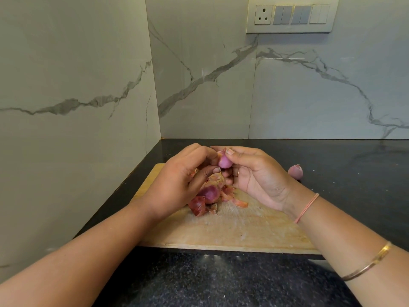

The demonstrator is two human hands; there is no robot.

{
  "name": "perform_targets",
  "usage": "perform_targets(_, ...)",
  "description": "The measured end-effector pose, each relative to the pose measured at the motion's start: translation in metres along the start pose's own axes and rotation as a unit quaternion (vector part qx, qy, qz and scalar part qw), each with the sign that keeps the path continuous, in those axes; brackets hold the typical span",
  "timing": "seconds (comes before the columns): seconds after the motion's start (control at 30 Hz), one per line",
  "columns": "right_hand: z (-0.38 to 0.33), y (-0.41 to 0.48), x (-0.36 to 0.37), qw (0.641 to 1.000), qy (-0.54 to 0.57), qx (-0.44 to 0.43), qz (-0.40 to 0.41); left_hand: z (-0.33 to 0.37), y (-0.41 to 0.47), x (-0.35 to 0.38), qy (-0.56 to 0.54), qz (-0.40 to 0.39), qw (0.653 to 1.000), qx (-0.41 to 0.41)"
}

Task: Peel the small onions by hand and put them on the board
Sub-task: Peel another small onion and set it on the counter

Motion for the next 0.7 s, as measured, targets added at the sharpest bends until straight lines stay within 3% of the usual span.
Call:
perform_targets(0.43,0.0006,-0.0021,-0.0013,0.996,-0.092,-0.011,-0.011,-0.003,-0.0017,0.0018,-0.03,-0.033,0.998,-0.034)
perform_targets(0.7,0.0002,-0.0022,-0.0003,0.998,-0.06,-0.007,0.0,-0.0029,0.0001,0.0011,-0.034,-0.022,0.999,-0.032)
Point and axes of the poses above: each hand's wrist, its own y-axis towards the middle knuckle, its own x-axis out of the palm, z = x × y, the point moved 8 cm from there along y, towards the middle knuckle, and after that the axes turned 15 degrees about -x, right-handed, at the moved point
